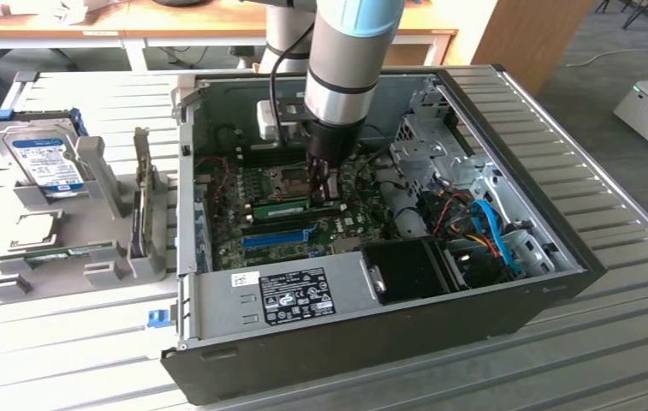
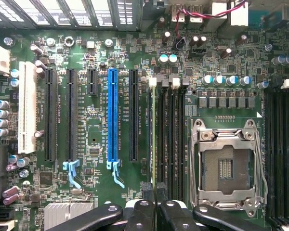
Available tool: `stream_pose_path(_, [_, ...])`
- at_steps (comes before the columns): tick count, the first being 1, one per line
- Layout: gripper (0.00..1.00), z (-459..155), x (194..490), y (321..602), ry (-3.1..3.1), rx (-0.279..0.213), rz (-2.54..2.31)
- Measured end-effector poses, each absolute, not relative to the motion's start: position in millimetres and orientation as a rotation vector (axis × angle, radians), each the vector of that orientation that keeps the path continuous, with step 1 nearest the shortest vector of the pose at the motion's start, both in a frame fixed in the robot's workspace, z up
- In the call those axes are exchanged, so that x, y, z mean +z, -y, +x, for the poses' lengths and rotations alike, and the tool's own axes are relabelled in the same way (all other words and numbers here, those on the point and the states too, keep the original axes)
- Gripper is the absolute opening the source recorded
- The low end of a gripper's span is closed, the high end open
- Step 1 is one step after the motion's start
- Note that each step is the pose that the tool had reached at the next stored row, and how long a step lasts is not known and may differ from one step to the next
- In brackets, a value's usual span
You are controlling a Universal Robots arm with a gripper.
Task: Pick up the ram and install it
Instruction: 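Insert the ram into the slot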
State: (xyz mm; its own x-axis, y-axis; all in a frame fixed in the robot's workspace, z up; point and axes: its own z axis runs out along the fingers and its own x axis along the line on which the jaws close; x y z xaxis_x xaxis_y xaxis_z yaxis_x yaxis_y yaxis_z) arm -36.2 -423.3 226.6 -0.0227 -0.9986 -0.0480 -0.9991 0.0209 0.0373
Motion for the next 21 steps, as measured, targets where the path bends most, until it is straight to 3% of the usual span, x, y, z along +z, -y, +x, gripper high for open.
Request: stream_pose_path(21, [0.13, -36.1, 236.4, 423.3, -2.246, 0.079, -2.197])
